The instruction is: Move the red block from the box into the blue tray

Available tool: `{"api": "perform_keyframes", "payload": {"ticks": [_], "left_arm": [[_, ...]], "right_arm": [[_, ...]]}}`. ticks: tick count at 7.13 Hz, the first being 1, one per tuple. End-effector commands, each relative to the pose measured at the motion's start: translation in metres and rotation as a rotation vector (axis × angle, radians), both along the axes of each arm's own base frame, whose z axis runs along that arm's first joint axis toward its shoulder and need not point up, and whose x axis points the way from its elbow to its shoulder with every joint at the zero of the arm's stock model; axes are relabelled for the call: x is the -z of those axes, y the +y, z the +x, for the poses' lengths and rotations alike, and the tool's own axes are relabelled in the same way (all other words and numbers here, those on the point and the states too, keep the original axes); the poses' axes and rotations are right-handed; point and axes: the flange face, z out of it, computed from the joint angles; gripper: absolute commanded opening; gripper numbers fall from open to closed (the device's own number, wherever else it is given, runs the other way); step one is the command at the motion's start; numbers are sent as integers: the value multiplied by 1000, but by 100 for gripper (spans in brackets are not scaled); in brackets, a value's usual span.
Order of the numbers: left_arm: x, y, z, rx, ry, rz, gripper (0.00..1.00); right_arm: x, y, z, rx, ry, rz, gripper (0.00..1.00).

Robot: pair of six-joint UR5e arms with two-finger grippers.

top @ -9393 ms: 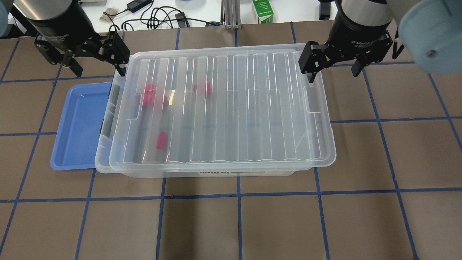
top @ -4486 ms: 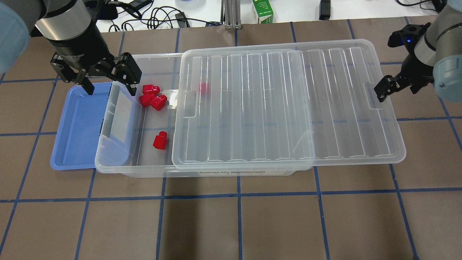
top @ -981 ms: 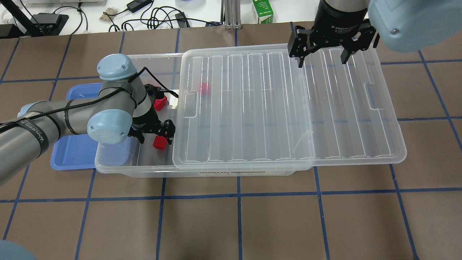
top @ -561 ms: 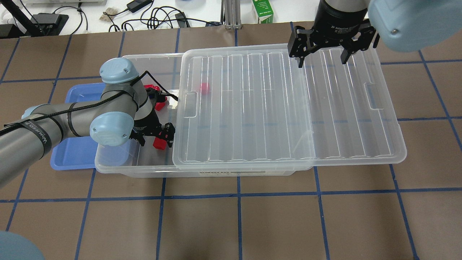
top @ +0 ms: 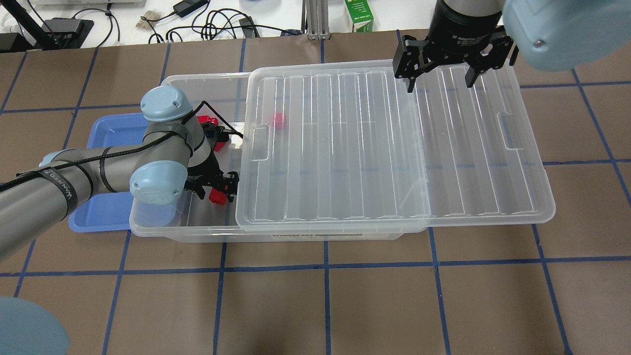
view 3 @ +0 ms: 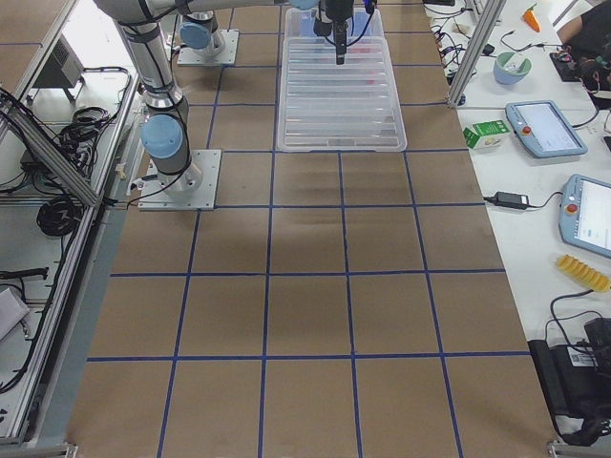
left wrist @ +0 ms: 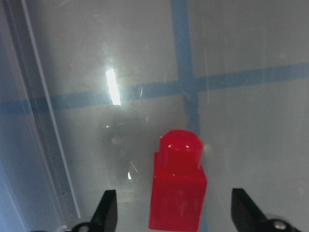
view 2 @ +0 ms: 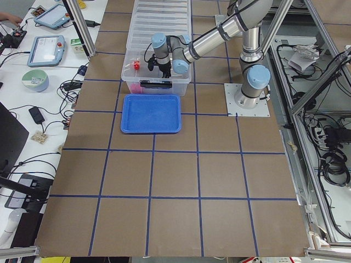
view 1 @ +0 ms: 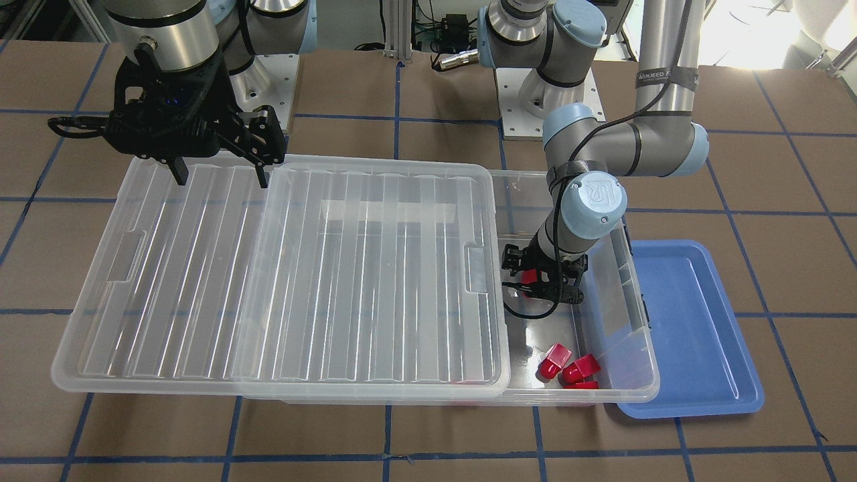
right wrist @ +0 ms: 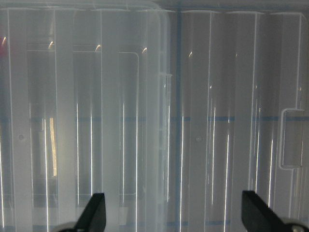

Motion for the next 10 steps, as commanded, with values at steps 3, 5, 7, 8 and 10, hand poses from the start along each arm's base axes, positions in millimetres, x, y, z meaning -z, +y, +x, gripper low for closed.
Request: {"api": "perform_keyframes", "payload": {"ticks": [3,5,7,8,10], "left_arm": [[-15,-1,0,-23,-10,-30,10],[-73,-10,4,-67,-11,-68,10],[-174,-37,4,-69,-10,-51,10],[-214,-48,13,-80,-6,-49,10],[-229,-56,113,-169,47,-37,10]], "right_arm": [[0,0,0,-1,4,-2,100],[0,-2,-3,-23,11,0,100],[-1,-4,-10,-55,18,-4,100],[-5,-13,-38,-85,33,0,100],[-3,-30,-177,-132,40,34,100]]}}
